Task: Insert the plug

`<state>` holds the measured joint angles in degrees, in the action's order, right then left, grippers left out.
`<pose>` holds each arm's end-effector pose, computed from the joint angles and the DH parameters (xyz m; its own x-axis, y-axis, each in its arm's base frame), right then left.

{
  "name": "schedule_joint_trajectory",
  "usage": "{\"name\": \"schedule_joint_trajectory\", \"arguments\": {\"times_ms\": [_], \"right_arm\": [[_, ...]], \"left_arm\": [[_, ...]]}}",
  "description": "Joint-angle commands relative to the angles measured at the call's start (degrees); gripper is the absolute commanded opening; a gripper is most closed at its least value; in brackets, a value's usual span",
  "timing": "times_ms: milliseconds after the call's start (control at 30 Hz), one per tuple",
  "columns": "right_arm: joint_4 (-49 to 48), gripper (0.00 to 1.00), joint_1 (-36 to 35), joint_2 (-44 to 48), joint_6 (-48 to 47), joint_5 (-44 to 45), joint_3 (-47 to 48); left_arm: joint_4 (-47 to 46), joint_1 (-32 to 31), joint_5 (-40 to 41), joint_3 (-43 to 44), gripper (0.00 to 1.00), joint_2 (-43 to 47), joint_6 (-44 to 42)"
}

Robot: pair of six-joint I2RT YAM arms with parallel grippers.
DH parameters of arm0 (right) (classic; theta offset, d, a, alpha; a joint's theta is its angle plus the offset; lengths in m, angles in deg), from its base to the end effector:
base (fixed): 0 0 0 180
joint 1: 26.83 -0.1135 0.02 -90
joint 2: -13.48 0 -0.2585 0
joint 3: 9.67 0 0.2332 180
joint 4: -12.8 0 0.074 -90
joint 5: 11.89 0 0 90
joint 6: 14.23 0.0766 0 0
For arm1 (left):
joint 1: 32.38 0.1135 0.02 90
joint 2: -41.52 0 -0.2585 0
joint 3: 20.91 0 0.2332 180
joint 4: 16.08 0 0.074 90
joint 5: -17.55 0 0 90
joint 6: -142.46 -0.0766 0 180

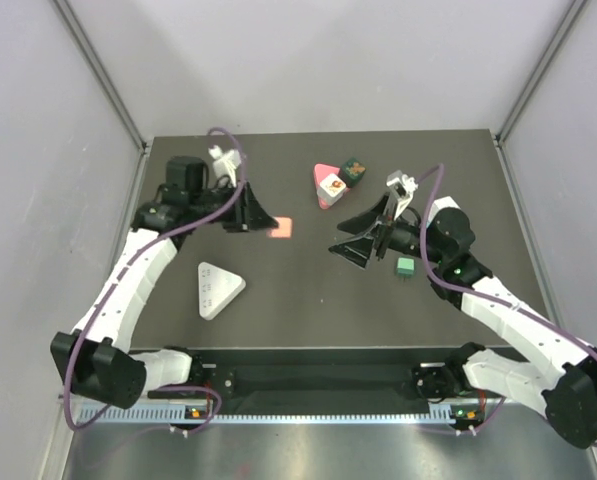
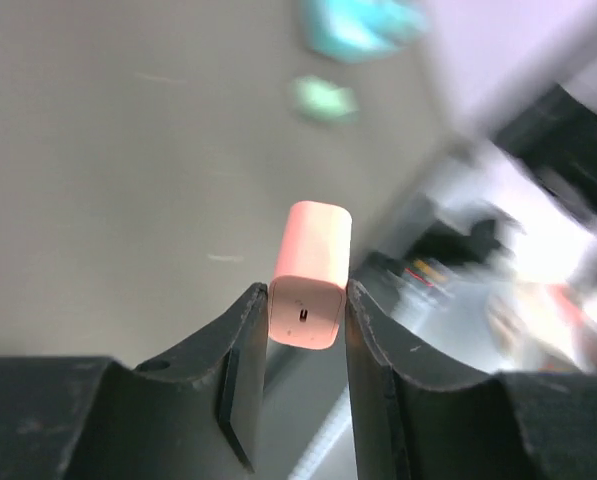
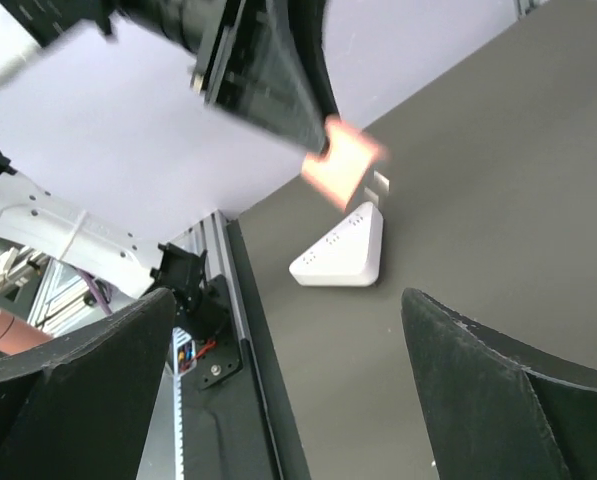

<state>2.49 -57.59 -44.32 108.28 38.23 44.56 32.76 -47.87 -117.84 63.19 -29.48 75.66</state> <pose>0.1870 0.1685 0.3333 -0.4200 0.2300 -0.8779 -0.8466 0.2492 0.4703 0.2424 -0.1238 0.3361 -0.8106 -0.0624 -0.5822 0.4625 0.5417 -0.7020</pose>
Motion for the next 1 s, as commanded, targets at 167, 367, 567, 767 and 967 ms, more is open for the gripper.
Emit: {"name": "schedule_joint_trajectory", "arguments": {"times_ms": [167,367,567,767,967], "right_arm": [[1.83,0.94,0.71,5.06,-2.45,0.15,-2.77],[3.95,0.95,0.79,4.37,-4.74,-2.57,-2.07],[5.16,0.98,0.71,2.96,-7.10,-6.62,-1.19],[7.11,1.00,0.88,3.74,-8.69,-6.44,-1.36],[7.81,1.00,0.79,4.28,-9.48,-5.74,-2.07]], "left_arm": [[31.72,3.62,49.43,11.59,0.00,-4.23,-17.93],[31.11,5.90,50.94,6.58,0.00,-5.37,-11.95],[30.40,8.01,51.19,3.06,0.00,-9.33,-12.30],[30.41,11.88,49.79,2.89,0.00,-13.63,-13.09],[27.77,12.32,45.65,0.51,0.00,-16.53,-13.01]]}}
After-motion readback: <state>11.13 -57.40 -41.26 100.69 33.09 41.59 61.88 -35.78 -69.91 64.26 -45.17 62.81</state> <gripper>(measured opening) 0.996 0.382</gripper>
